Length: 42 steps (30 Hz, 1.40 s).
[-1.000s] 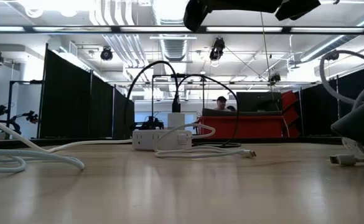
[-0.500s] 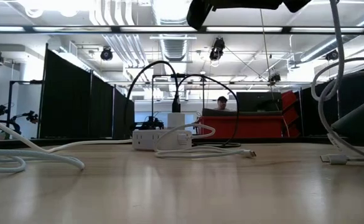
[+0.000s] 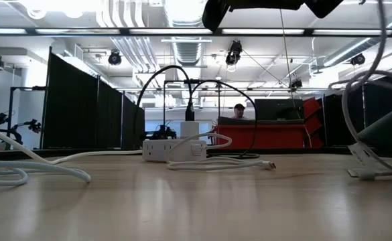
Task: Insert USB
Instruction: Insert the purple USB cable into the black outlet extension
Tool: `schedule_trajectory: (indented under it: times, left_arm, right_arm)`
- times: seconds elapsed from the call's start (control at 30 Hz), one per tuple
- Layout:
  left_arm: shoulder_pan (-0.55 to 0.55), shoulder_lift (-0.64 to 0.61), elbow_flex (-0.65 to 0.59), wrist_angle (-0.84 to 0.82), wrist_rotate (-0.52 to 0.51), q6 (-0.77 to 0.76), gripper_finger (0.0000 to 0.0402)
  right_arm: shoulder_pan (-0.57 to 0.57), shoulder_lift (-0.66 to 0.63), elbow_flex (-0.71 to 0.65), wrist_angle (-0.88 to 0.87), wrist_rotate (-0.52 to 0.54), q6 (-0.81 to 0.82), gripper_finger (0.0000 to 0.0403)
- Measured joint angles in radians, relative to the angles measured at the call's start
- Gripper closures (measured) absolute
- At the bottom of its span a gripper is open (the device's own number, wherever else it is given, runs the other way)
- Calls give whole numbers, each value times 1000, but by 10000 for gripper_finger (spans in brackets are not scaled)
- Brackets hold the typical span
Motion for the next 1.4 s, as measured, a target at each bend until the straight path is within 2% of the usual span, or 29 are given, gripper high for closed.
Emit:
schedule_trajectory:
  times: [0.1,0.4,0.77,0.97,1.2,1.4]
  left_arm:
    - [-2,0,0,5,0,9,395]
    - [-3,1,0,22,14,80,393]
    - [-4,1,0,-113,18,112,307]
    - [-4,34,-21,-169,23,126,283]
    - [0,114,-33,-136,185,320,292]
    - [22,182,-33,-56,266,428,309]
  right_arm:
    - [0,0,0,0,-1,0,394]
    - [3,0,0,0,-5,25,394]
    - [54,-1,21,-176,3,211,394]
    - [125,0,42,-262,2,367,394]
    - [249,1,41,-266,3,568,394]
    - [368,86,41,-248,-32,768,394]
